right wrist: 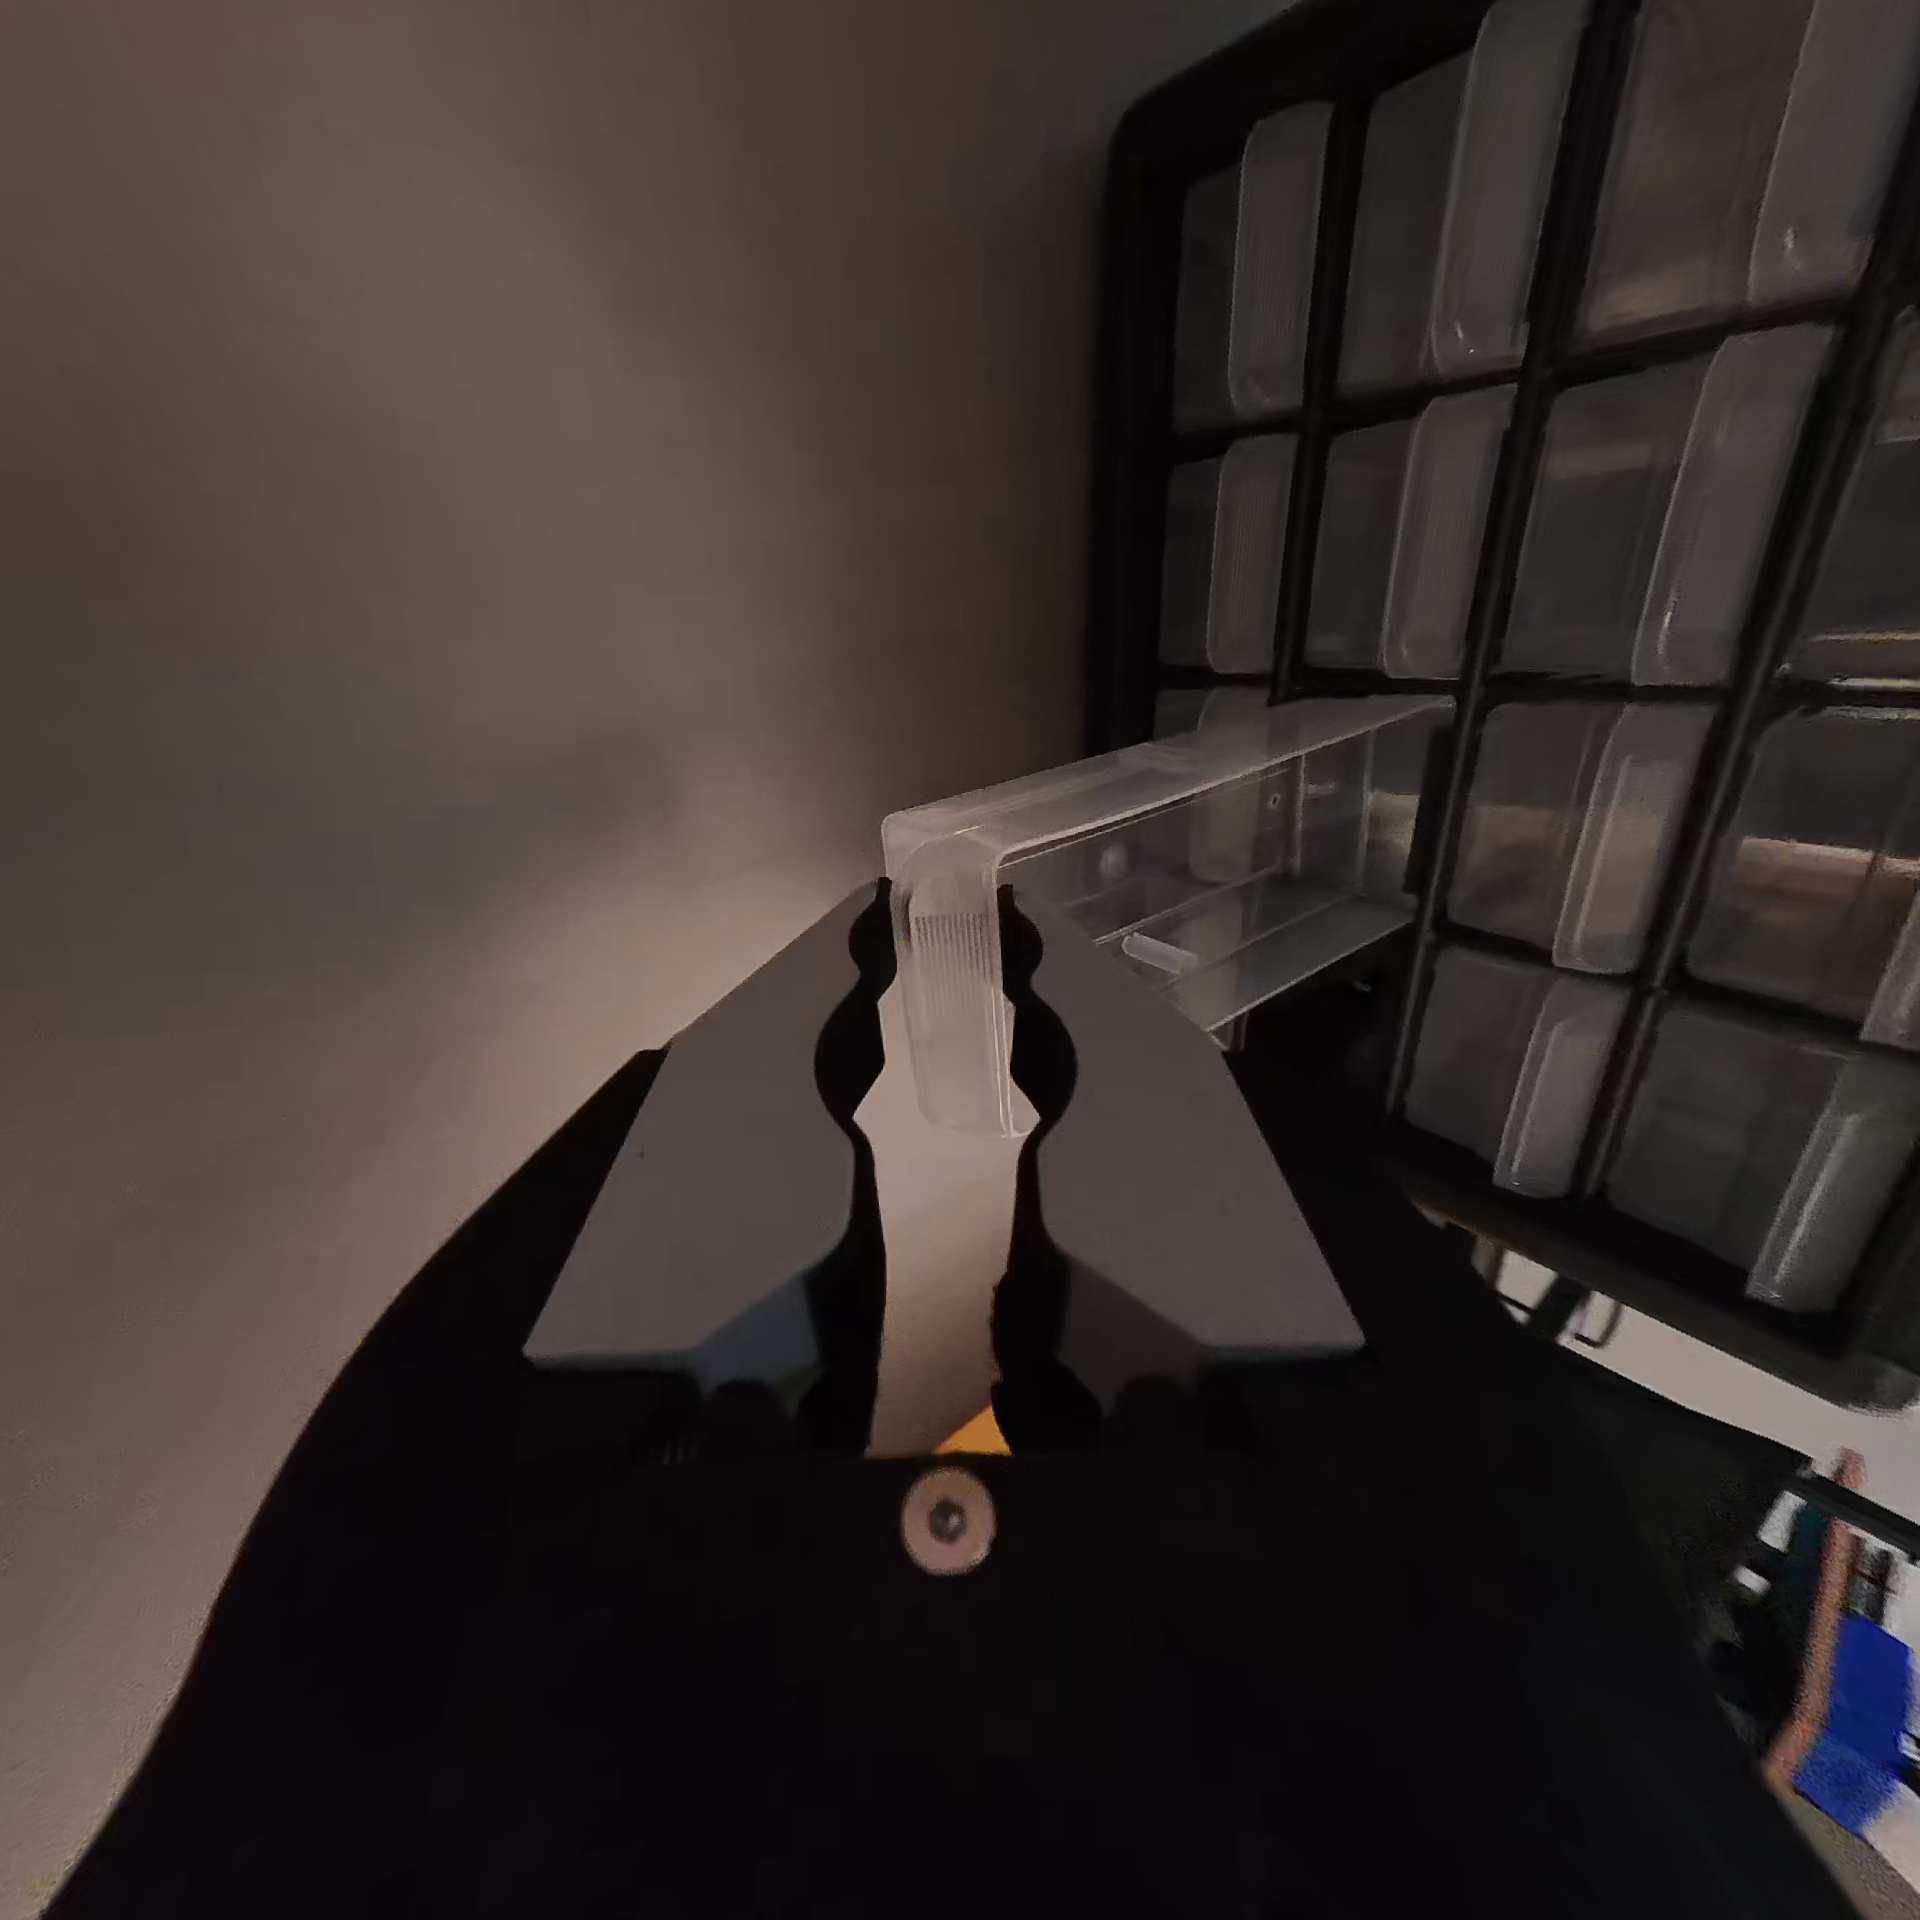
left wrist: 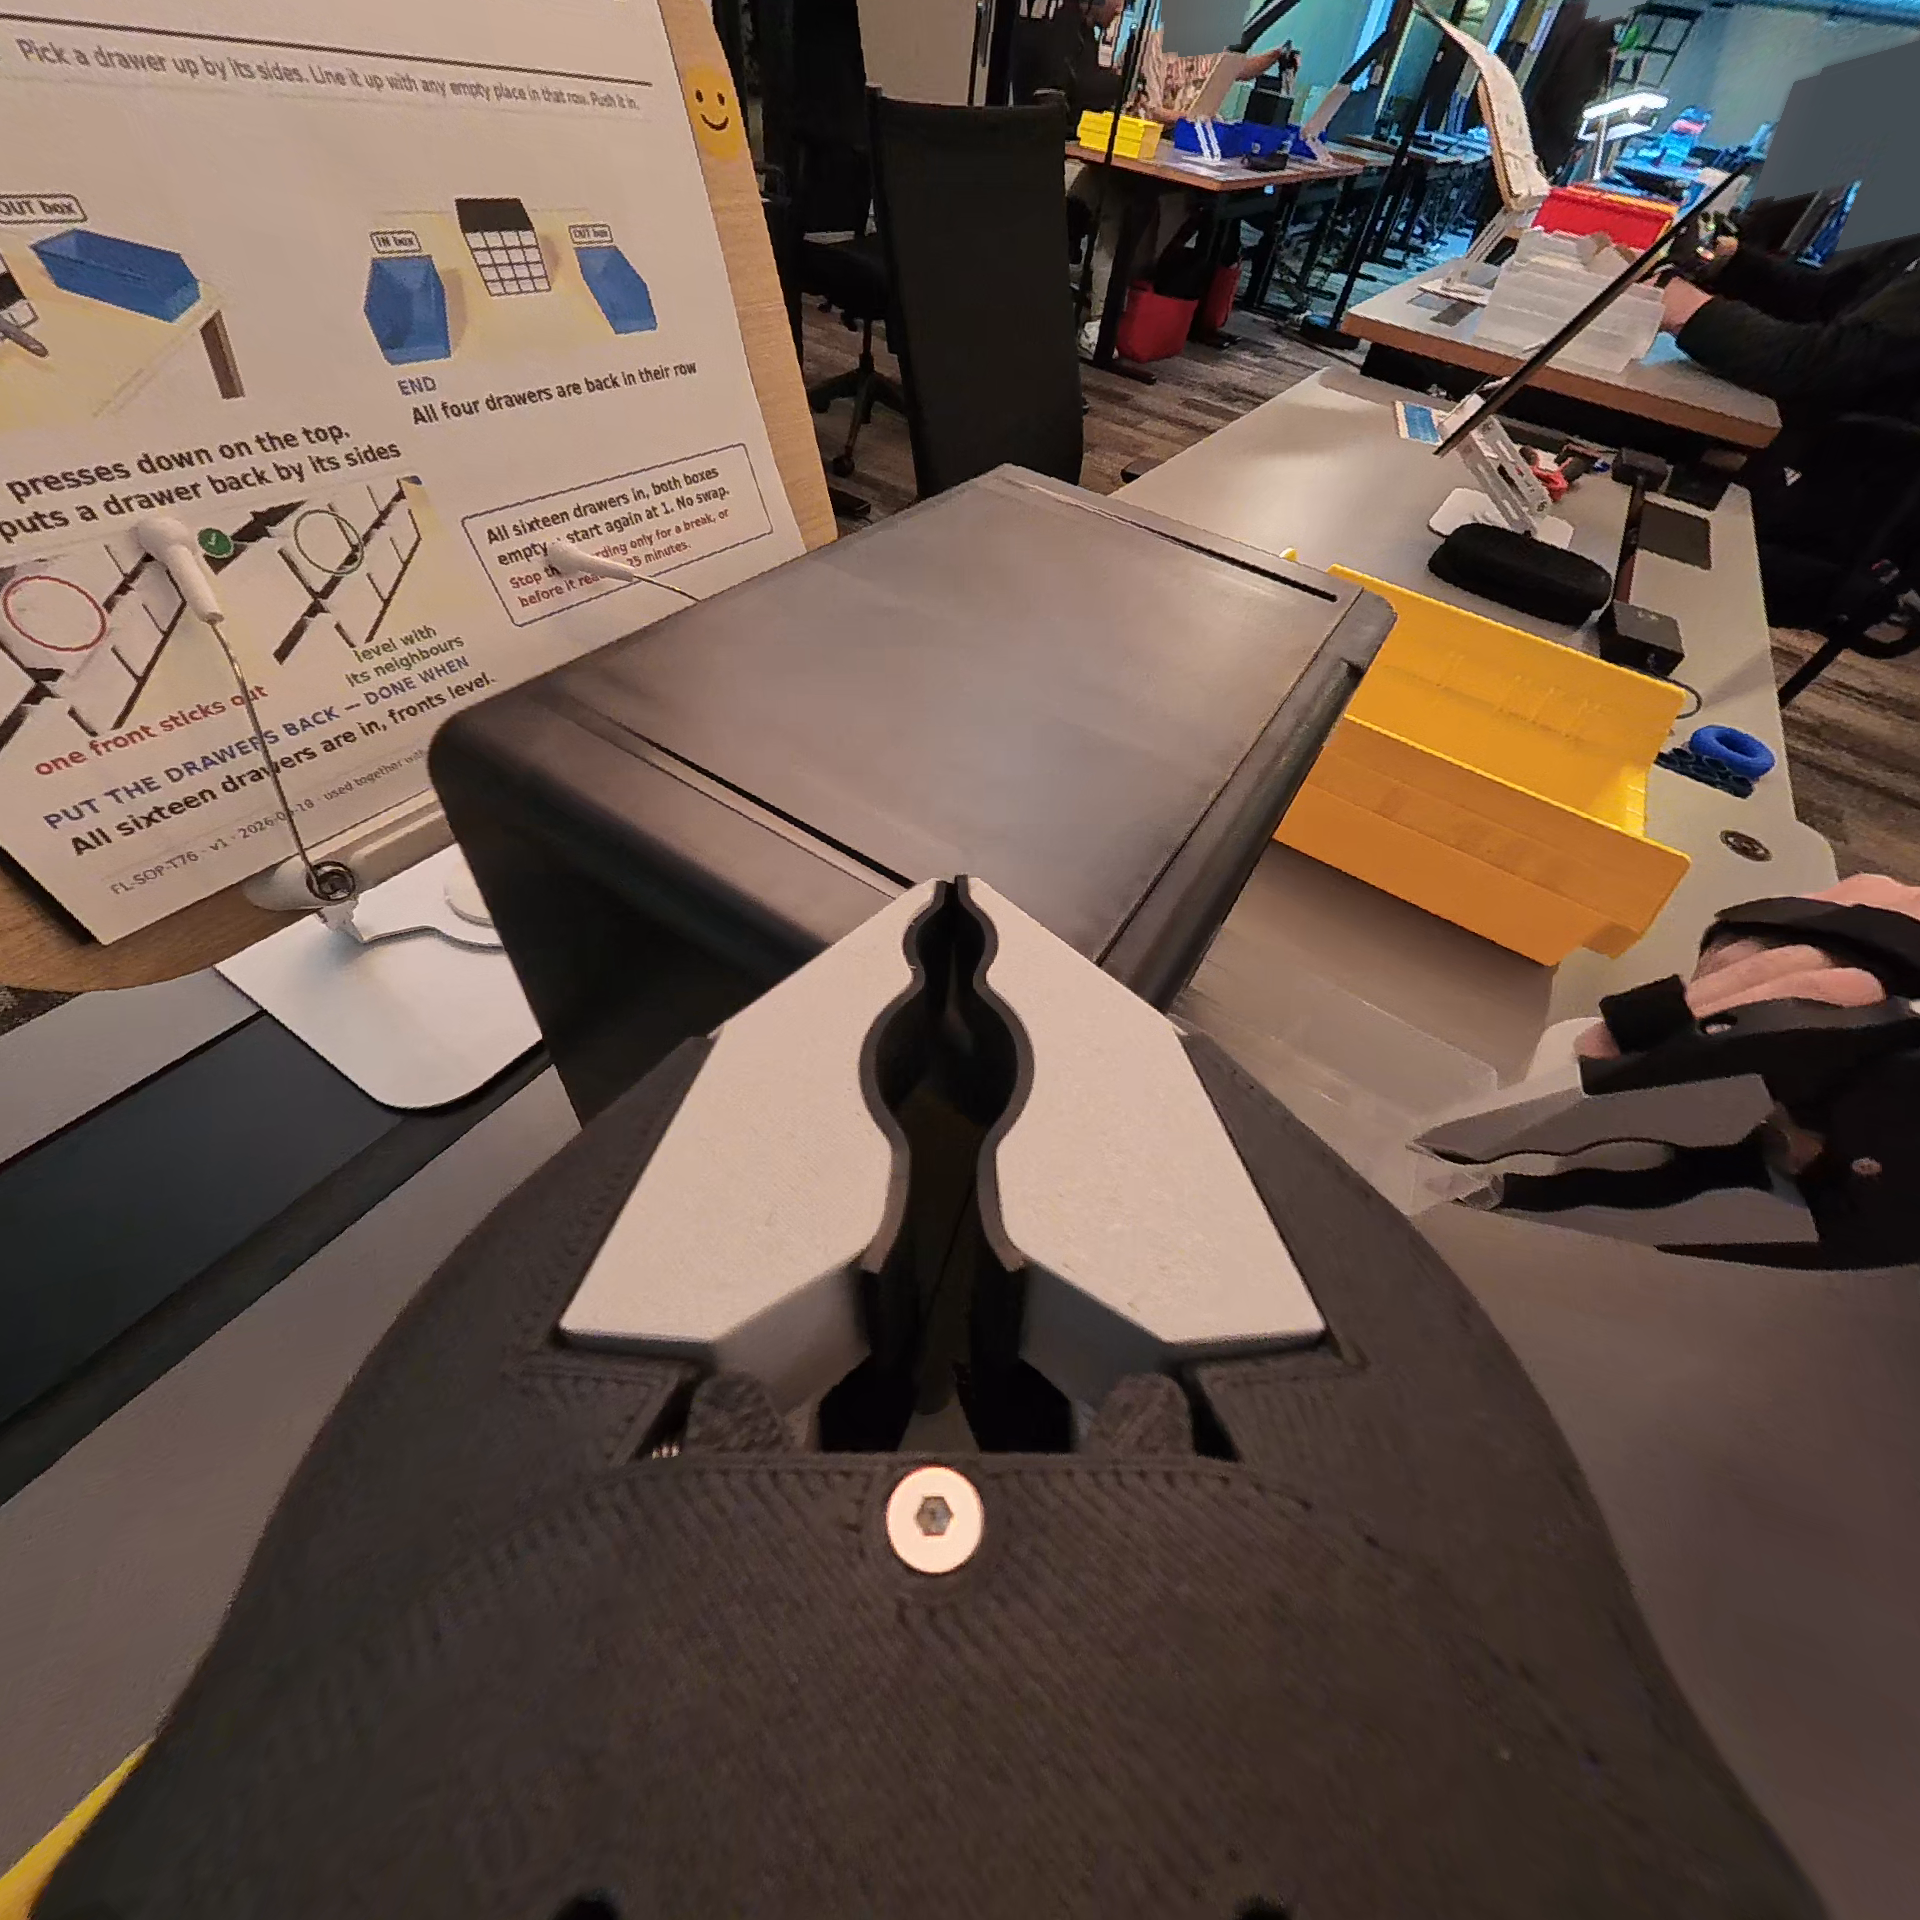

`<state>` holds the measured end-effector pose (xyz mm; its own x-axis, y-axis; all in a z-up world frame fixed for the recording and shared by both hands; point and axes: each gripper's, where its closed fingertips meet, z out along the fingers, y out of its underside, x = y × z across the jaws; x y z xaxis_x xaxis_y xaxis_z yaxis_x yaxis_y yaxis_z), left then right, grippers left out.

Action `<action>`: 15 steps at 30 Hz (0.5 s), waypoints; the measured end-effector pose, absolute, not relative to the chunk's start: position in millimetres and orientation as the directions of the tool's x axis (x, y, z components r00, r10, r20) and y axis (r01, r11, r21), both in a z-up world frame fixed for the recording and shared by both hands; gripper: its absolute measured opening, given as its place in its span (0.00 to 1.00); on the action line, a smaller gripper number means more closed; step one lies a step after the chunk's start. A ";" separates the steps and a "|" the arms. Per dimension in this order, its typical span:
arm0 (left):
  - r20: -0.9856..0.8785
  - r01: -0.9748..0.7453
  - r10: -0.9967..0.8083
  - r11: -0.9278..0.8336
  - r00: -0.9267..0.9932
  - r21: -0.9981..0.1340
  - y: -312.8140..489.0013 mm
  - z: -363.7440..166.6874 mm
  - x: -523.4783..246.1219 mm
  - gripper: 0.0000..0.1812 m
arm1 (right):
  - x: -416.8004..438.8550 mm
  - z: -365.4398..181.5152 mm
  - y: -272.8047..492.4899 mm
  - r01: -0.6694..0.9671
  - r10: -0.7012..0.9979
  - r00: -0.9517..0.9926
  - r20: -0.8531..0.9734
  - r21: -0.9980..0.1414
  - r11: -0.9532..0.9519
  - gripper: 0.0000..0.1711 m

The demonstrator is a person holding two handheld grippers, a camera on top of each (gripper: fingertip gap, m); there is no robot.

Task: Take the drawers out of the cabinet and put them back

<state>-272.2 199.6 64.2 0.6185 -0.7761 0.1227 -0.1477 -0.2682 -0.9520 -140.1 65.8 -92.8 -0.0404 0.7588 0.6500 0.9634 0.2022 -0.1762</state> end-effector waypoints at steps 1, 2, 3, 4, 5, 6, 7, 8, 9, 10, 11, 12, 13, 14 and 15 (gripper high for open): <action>0.122 -0.148 -0.776 -0.268 0.619 -0.952 199.9 64.2 -272.1 0.00 | -140.9 -93.1 65.6 0.961 0.774 -0.028 0.632 -0.197 0.195 0.10; 0.123 -0.147 -0.775 -0.268 0.620 -0.952 200.0 64.2 -272.1 0.00 | -142.8 -93.1 64.8 0.958 0.795 -0.010 0.606 -0.223 0.182 0.10; 0.123 -0.147 -0.775 -0.269 0.620 -0.952 200.0 64.1 -272.1 0.00 | -146.1 -92.2 63.4 0.952 0.816 0.007 0.578 -0.253 0.170 0.10; 0.122 -0.148 -0.775 -0.268 0.620 -0.952 200.1 64.1 -272.0 0.00 | -150.4 -90.0 61.3 0.945 0.834 0.019 0.552 -0.282 0.165 0.10; 0.121 -0.148 -0.775 -0.268 0.620 -0.952 200.1 64.2 -272.0 0.00 | -154.2 -85.9 60.4 0.938 0.846 0.034 0.533 -0.308 0.157 0.10; 0.121 -0.149 -0.774 -0.268 0.621 -0.952 200.2 64.1 -272.0 0.00 | -157.3 -81.1 59.9 0.933 0.856 0.051 0.514 -0.331 0.143 0.10; 0.120 -0.150 -0.774 -0.267 0.622 -0.952 200.2 64.1 -271.9 0.00 | -159.4 -76.4 59.2 0.929 0.869 0.068 0.489 -0.349 0.124 0.10; 0.119 -0.151 -0.774 -0.267 0.622 -0.952 200.2 64.1 -272.0 0.00 | -160.6 -72.9 57.2 0.926 0.887 0.080 0.454 -0.363 0.102 0.10; 0.118 -0.151 -0.774 -0.267 0.622 -0.952 200.2 64.1 -271.9 0.00 | -161.5 -69.7 54.8 0.924 0.905 0.092 0.415 -0.374 0.077 0.10; 0.119 -0.150 -0.774 -0.267 0.622 -0.952 200.3 64.1 -271.9 0.00 | -162.3 -67.6 50.2 0.921 0.926 0.103 0.364 -0.387 0.050 0.10; 0.120 -0.149 -0.774 -0.267 0.622 -0.952 200.3 64.1 -271.8 0.00 | -161.5 -67.6 43.7 0.922 0.945 0.103 0.311 -0.386 0.026 0.10; 0.121 -0.148 -0.774 -0.267 0.621 -0.952 200.3 64.2 -271.9 0.00 | -160.3 -67.8 37.8 0.924 0.957 0.101 0.271 -0.381 0.011 0.09; 0.121 -0.147 -0.775 -0.267 0.620 -0.952 200.3 64.2 -271.8 0.00 | -159.6 -68.7 33.4 0.925 0.963 0.092 0.255 -0.379 0.012 0.09; 0.122 -0.147 -0.775 -0.267 0.620 -0.952 200.4 64.2 -271.8 0.00 | -158.7 -71.7 30.1 0.926 0.963 0.076 0.258 -0.377 0.028 0.09; 0.121 -0.147 -0.775 -0.266 0.620 -0.953 200.6 64.2 -271.8 0.00 | -156.9 -77.2 27.2 0.928 0.962 0.058 0.267 -0.370 0.047 0.09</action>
